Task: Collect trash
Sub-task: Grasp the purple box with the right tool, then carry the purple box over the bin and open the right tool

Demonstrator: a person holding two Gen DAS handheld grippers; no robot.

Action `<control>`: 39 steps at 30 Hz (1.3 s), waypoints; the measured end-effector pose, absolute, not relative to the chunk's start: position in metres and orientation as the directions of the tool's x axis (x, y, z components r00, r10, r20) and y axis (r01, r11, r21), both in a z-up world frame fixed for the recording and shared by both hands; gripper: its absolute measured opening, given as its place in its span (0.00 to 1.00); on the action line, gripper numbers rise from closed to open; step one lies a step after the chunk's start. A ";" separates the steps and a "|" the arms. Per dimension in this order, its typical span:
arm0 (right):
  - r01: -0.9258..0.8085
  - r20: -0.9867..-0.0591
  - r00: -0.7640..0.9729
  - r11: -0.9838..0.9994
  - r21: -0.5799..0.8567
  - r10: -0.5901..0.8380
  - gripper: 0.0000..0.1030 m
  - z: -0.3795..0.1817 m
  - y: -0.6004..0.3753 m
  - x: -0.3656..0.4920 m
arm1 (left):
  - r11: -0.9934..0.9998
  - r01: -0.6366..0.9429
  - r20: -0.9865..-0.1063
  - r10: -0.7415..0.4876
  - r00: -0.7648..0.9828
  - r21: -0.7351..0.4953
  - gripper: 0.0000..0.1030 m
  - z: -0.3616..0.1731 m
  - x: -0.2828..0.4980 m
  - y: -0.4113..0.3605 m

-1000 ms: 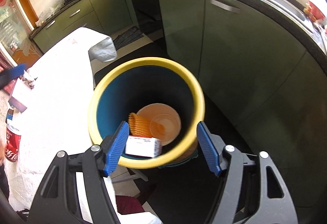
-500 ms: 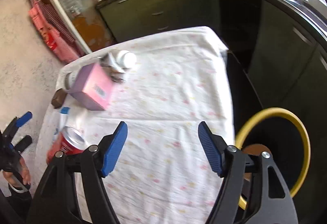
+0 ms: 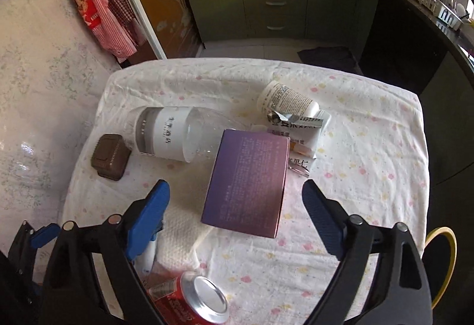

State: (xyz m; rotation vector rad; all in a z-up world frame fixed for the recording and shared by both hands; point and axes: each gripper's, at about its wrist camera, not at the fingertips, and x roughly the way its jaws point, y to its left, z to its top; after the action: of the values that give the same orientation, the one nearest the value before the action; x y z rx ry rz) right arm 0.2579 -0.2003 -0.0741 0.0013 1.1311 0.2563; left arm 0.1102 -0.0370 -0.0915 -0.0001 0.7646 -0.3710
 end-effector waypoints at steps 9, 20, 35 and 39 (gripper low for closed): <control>-0.162 -0.921 0.355 0.981 0.111 0.163 0.52 -0.094 -0.203 0.256 | 0.930 0.329 -0.677 -0.347 0.649 -0.162 0.96 -0.095 0.108 -0.028; -0.160 -0.867 0.423 0.964 0.214 0.263 0.50 -0.042 -0.265 0.202 | 0.922 0.358 -0.670 -0.358 0.650 -0.146 0.96 -0.088 0.106 -0.039; 0.408 -0.928 0.354 0.912 0.045 -0.112 0.52 -0.120 -0.539 0.133 | 0.865 0.482 -0.702 -0.430 0.568 -0.139 0.96 -0.089 0.107 -0.091; 0.451 -0.925 0.356 0.891 0.047 -0.131 0.61 -0.134 -0.559 0.130 | 0.850 0.507 -0.717 -0.440 0.540 -0.139 0.96 -0.091 0.108 -0.105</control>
State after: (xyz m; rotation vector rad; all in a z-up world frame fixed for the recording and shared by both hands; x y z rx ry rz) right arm 0.1296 -0.5585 -0.1337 0.3178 1.1506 -0.3843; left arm 0.1079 -0.1054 -0.0913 0.0889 0.8266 -0.5639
